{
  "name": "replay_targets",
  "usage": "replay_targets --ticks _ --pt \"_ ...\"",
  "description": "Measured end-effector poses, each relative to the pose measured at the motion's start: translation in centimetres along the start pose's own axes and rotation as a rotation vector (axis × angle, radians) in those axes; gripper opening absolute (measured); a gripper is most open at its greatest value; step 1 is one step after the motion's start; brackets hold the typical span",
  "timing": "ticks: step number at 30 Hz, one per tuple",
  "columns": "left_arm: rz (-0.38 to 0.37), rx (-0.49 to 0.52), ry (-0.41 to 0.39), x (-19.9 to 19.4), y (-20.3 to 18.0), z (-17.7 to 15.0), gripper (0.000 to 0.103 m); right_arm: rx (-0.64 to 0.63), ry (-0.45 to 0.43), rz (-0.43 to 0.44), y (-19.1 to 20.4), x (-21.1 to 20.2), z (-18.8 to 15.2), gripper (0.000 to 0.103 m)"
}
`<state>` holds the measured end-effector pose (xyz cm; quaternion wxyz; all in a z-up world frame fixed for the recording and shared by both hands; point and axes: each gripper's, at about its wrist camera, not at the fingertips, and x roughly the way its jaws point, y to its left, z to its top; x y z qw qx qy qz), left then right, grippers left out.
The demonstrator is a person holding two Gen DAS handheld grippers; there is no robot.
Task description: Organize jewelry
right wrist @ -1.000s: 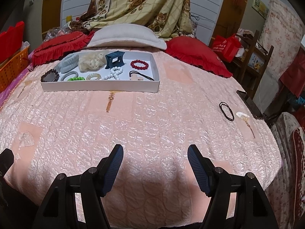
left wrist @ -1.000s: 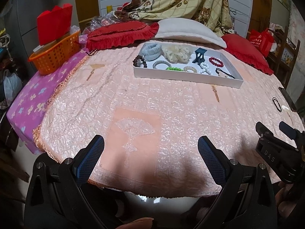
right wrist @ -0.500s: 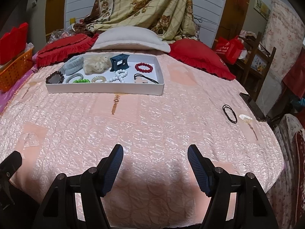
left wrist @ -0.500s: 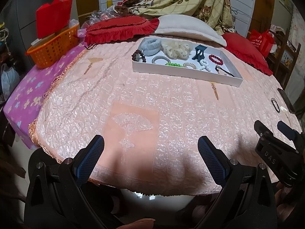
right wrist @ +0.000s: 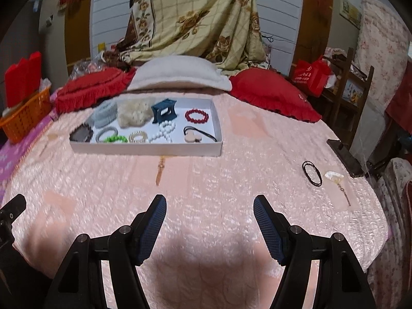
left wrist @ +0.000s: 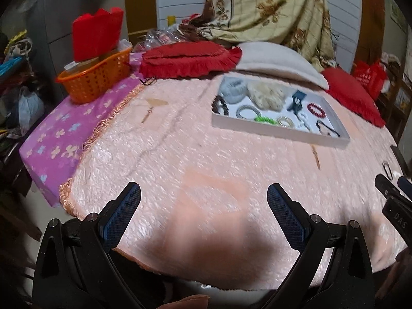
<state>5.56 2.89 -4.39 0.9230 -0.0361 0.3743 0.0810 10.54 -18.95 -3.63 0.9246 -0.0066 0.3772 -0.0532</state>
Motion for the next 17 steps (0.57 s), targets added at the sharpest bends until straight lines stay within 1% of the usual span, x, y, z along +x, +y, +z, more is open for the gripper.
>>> replay_targets --ticks 2,3,8,13,17 --pt "-0.009 -0.002 0.012 0.3 0.2 0.2 0.099 0.0 0.0 0.015 0.2 0.1 0.2 0.076" --pt "-0.012 0.0 0.023 0.6 0.2 0.3 0.099 -0.007 0.001 0.025 0.6 0.3 0.2 0.076" --pt "-0.058 -0.003 0.072 2.2 -0.3 0.8 0.099 -0.052 0.022 0.053 2.4 1.7 0.6 0.076" --pt "-0.068 0.008 0.097 3.9 -0.6 1.0 0.099 -0.056 0.021 0.076 3.2 2.7 0.8 0.076" --pt "-0.073 0.018 0.122 5.3 -0.5 1.3 0.099 -0.05 0.039 0.099 3.3 4.0 0.9 0.076"
